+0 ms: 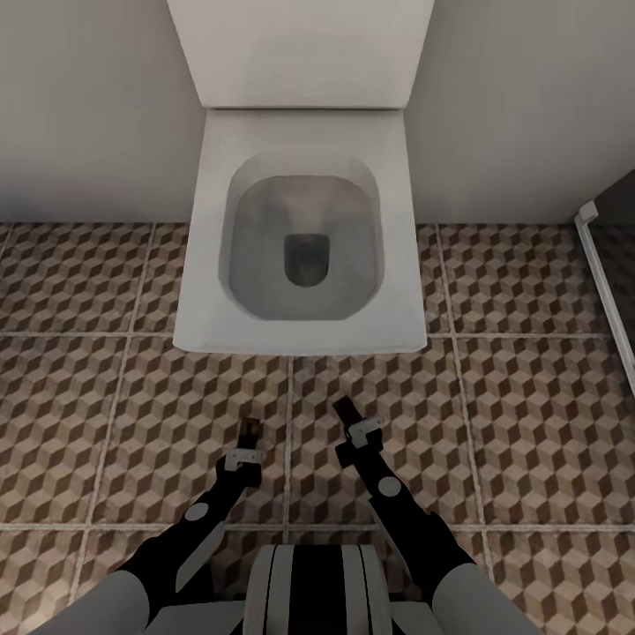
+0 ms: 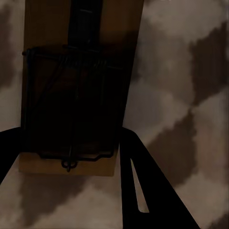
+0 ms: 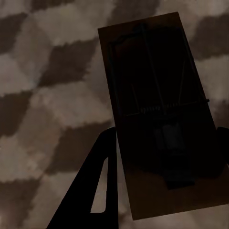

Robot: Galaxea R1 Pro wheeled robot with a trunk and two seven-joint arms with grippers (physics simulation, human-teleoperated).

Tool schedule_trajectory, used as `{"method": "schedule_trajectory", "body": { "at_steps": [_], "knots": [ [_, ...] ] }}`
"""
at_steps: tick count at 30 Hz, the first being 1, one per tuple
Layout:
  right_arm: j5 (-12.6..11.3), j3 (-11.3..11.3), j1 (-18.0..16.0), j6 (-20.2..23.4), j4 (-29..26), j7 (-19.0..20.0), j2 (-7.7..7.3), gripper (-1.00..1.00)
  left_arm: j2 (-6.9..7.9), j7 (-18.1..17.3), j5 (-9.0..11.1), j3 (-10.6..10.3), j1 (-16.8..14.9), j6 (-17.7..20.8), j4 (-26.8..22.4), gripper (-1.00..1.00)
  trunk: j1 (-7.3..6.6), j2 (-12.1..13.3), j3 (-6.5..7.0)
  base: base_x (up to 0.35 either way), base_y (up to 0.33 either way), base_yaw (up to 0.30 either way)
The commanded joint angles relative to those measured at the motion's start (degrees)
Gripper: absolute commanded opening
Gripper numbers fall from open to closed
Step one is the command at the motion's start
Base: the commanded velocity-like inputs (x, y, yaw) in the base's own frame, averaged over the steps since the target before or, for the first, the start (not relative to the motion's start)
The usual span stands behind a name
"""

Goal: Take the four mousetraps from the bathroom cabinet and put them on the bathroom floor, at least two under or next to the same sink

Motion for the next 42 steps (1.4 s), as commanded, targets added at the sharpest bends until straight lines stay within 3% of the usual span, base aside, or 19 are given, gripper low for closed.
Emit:
{"method": "schedule_trajectory", "body": {
  "at_steps": [1,7,14,42],
  "knots": [
    [0.4,0.1,0.0,-0.1,0.0,-0.3,0.0,-1.0,0.08,0.6,0.3,-0.5,-0.1,-0.3,0.0,-1.0,-0.01,0.0,-0.02,0.0,0.0,0.0],
    [0.4,0.1,0.0,-0.1,0.0,-0.2,0.0,-1.0,0.07,0.6,0.3,-0.5,-0.1,-0.3,0.0,-1.0,-0.01,0.0,-0.02,0.0,0.0,0.0],
    [0.4,0.1,0.0,-0.1,0.0,-0.3,0.0,-1.0,0.07,0.6,0.3,-0.5,-0.1,-0.3,0.0,-1.0,0.18,-0.1,-1.46,0.0,0.0,0.0],
    [0.4,0.1,0.0,-0.1,0.0,-0.3,0.0,-1.0,0.07,0.6,0.3,-0.5,-0.1,-0.3,-0.1,-1.0,0.36,-0.2,-1.46,0.0,0.0,0.0]
  ]
}}
